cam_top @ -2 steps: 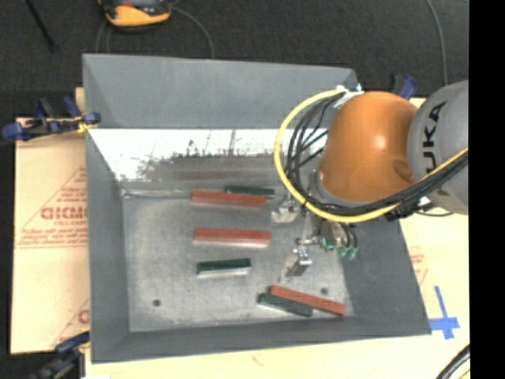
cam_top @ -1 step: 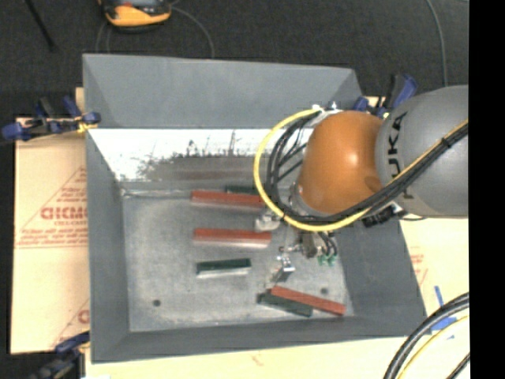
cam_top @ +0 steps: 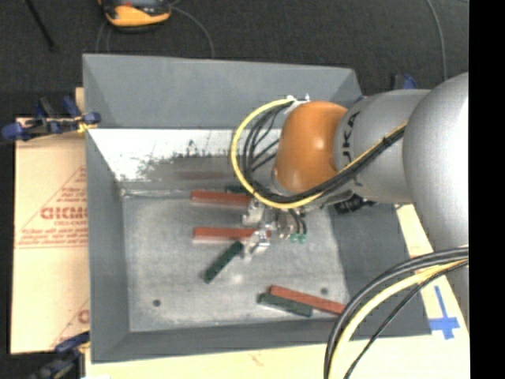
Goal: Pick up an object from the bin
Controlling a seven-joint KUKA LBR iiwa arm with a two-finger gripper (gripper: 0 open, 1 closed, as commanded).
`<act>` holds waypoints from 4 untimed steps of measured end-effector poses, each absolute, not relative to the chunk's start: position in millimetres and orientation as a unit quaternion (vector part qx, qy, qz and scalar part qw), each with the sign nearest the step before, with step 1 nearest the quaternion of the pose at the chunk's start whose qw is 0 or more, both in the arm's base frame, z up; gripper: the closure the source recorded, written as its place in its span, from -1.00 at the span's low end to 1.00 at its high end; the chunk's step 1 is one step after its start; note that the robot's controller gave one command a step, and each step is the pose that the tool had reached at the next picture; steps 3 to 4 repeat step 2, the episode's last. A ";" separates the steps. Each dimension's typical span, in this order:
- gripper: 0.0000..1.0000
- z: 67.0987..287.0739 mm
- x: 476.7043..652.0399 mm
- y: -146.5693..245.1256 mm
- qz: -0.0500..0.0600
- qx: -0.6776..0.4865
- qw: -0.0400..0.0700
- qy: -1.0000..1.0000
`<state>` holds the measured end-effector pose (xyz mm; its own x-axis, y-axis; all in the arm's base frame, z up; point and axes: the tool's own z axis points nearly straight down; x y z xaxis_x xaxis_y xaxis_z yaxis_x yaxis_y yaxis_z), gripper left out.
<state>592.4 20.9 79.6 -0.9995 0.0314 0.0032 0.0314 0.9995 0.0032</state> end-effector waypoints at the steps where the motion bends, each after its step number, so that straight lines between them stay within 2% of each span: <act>1: 1.00 79.7 591.8 21.0 -0.002 -0.016 0.003 -1.000; 2: 1.00 211.6 569.0 -18.3 0.000 -0.034 -0.003 -0.999; 4: 1.00 211.6 569.0 -18.3 0.000 -0.034 -0.003 -0.999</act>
Offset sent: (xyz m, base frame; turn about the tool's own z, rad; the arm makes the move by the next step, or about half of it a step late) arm -0.0249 -0.0386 0.1307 0.0360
